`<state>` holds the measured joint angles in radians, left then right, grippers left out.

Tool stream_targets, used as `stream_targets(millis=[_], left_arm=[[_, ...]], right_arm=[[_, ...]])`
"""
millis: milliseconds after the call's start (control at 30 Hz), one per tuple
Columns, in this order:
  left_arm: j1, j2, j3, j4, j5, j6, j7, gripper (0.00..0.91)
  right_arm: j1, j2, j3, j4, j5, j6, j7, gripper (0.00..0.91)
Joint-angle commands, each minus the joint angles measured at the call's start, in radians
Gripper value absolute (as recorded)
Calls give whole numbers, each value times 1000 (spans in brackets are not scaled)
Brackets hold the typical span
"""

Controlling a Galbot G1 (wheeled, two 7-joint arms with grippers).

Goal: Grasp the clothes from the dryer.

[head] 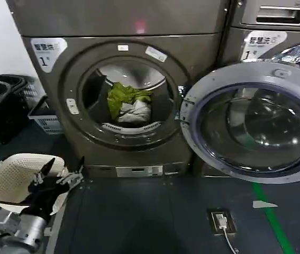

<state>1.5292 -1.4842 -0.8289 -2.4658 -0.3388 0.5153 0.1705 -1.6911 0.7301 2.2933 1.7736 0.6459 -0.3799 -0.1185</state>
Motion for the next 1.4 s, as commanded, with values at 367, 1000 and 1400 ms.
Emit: stream_targets(millis=[367, 1000, 1400], left_arm=[[-16, 0, 1, 19, 1, 4, 2, 907], [-42, 4, 31, 36, 10, -5, 18, 907], [-41, 10, 35, 37, 11, -3, 18, 907]], right_arm=[[17, 2, -26, -13, 0, 62, -13, 907], [8, -3, -12, -19, 29, 88, -18, 907], [2, -3, -7, -17, 30, 88, -21, 907]])
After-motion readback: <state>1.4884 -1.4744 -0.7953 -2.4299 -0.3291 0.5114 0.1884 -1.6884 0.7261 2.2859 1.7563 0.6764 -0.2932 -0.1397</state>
